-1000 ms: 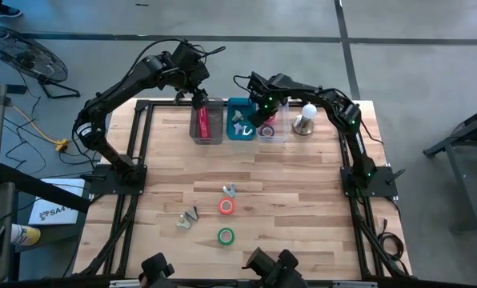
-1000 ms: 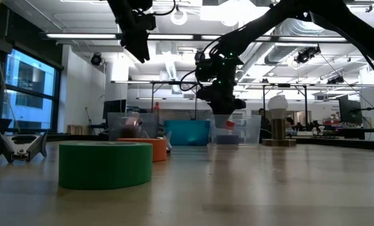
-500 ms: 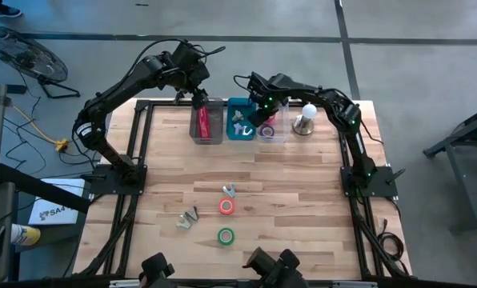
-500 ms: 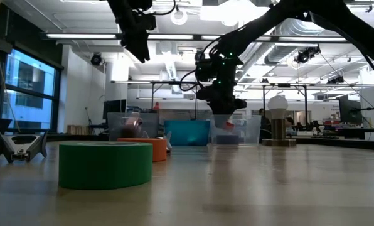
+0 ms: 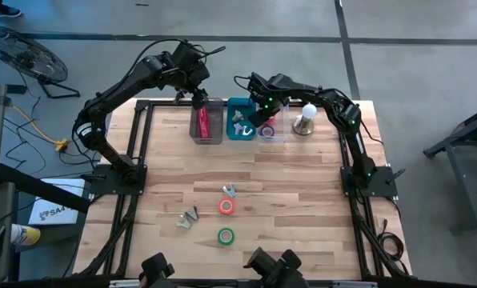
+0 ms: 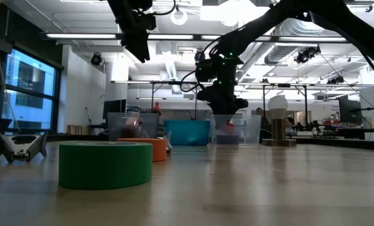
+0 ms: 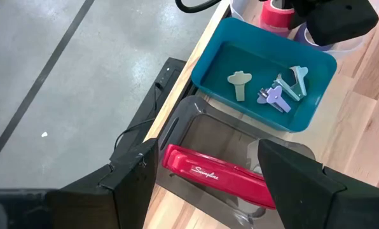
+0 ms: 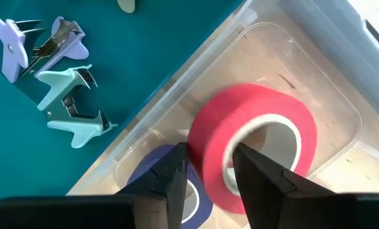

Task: Pick and place Stapler, Stapler remover, tape
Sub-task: Put the red tape into the transparent bin, then put the orange tape into the transparent bin

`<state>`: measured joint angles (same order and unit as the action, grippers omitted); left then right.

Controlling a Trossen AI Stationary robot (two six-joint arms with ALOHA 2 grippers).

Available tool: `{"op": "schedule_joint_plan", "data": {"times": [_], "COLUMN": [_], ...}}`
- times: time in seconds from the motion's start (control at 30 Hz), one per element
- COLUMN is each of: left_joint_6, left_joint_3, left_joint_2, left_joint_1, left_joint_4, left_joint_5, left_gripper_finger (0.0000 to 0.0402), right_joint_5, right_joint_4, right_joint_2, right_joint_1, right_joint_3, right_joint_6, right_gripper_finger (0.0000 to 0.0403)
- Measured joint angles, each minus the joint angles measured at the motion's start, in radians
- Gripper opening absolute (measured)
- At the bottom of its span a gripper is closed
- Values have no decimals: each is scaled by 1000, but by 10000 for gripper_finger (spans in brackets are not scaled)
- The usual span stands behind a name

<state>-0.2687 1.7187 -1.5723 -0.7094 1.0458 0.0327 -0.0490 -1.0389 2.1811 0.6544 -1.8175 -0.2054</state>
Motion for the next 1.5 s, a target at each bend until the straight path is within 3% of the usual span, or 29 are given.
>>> {"op": "schedule_joint_plan", "data": {"times": [0.5,1.0,1.5], "left_joint_6": [0,0,0], "left_joint_3": [0,0,0], "left_joint_2": [0,0,0], "left_joint_1": [0,0,0], "left_joint_4": [0,0,5], "left_joint_5": [0,0,0], "left_gripper_finger": [263,263,263], "right_joint_5": [59,51,38], "right_joint_4": [-10,-14,10], "right_joint_2": [0,-7,-137], "right_joint_1": [0,0,0], "right_joint_3": [0,0,-1], "right_joint_6": [-4,15,31], "right_gripper_finger": [158,159,159]}}
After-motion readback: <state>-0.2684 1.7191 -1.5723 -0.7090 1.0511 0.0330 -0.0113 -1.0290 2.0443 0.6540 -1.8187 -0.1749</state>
